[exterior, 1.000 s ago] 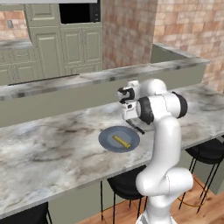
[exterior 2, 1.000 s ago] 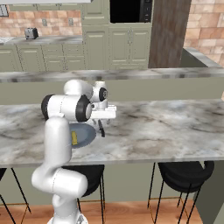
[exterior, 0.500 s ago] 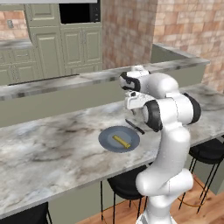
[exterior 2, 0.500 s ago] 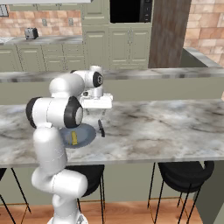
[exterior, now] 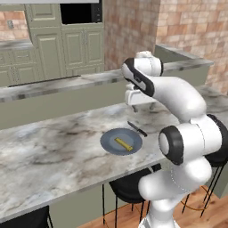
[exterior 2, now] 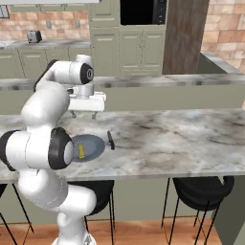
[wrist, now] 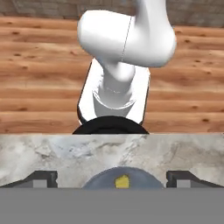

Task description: Retrieve the butter from the fridge and place it on a plate on the dining table. Then retrieve the butter knife by the fridge and place it near the plate.

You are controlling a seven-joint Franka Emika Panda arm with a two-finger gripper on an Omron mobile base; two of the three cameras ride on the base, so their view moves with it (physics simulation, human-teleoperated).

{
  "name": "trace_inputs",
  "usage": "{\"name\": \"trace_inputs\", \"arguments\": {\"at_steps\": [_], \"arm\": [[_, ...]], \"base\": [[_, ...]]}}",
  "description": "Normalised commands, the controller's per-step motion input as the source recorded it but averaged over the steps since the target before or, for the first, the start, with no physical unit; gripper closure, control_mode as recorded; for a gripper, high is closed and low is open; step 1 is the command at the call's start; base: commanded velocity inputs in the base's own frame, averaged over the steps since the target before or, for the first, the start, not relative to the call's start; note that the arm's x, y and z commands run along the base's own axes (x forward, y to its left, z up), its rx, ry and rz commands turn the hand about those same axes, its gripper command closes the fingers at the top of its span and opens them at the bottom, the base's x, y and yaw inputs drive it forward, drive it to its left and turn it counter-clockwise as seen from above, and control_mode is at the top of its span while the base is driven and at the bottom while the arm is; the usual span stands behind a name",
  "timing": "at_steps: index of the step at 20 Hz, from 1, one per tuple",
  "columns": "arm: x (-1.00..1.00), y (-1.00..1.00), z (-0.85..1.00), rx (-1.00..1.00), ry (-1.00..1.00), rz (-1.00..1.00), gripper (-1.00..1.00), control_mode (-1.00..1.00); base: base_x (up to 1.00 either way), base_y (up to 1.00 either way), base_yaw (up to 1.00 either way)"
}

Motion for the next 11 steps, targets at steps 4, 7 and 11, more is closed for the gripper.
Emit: {"name": "trace_inputs", "arguments": {"at_steps": [4, 7, 11], "arm": [[-1.00, 0.65, 0.70, 0.07, 0.00, 0.00, -1.00, -1.00], [-1.00, 0.39, 0.58, 0.15, -0.20, 0.03, -1.00, -1.00], [-1.00, 0.50, 0.44, 0.13, -0.21, 0.03, -1.00, -1.00]], "base": [[0.00, 0.00, 0.00], [0.00, 0.00, 0.00], [0.00, 0.00, 0.00]]}}
